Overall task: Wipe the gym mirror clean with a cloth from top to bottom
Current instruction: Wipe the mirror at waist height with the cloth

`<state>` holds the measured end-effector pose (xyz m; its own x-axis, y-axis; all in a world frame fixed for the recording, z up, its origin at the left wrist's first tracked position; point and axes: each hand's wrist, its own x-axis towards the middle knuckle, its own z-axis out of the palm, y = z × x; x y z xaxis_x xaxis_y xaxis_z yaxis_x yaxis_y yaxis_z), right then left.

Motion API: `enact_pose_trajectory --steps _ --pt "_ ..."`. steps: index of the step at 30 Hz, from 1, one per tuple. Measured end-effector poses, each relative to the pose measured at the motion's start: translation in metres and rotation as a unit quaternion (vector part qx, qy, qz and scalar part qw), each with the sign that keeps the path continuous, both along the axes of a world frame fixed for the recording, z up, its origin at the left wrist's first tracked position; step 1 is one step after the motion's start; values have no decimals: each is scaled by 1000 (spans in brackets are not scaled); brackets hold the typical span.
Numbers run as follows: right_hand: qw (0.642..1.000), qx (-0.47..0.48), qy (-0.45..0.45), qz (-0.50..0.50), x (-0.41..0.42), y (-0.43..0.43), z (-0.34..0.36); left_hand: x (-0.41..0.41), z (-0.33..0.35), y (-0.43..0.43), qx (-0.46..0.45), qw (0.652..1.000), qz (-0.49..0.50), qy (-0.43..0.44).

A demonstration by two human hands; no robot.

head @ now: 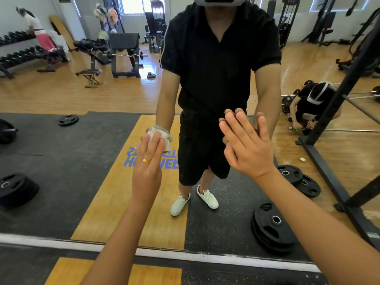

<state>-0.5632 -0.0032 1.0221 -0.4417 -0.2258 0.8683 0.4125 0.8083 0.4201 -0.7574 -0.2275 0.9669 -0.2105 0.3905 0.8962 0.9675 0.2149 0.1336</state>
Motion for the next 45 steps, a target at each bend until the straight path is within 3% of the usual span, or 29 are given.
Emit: enact_pose_trajectory --steps 4,10,15,18,21,28,38,45 --pt "1000 3 2 -3 -1 0 0 -4 6 -1 100 992 18 -78" --pt "1000 3 -7 -12 0 -1 0 29 12 40 194 966 -34 -166" --pt "1000 1 -8 -19 1 -1 1 46 -1 52 87 989 -99 -69" --pt "1000 -4 -9 -24 1 -2 1 23 -11 30 -22 992 -121 32" --pt "999 -3 -7 -31 -1 -3 3 -13 -25 -3 -72 989 -111 67" --pt "999 -10 -4 -32 -2 -4 2 -34 -23 -15 52 998 -41 -15" --pt "999 -27 -19 -26 -1 -5 3 39 -2 51 72 993 -88 -14" --pt "993 -99 -58 24 16 -19 12 81 2 67 75 988 -80 -104"
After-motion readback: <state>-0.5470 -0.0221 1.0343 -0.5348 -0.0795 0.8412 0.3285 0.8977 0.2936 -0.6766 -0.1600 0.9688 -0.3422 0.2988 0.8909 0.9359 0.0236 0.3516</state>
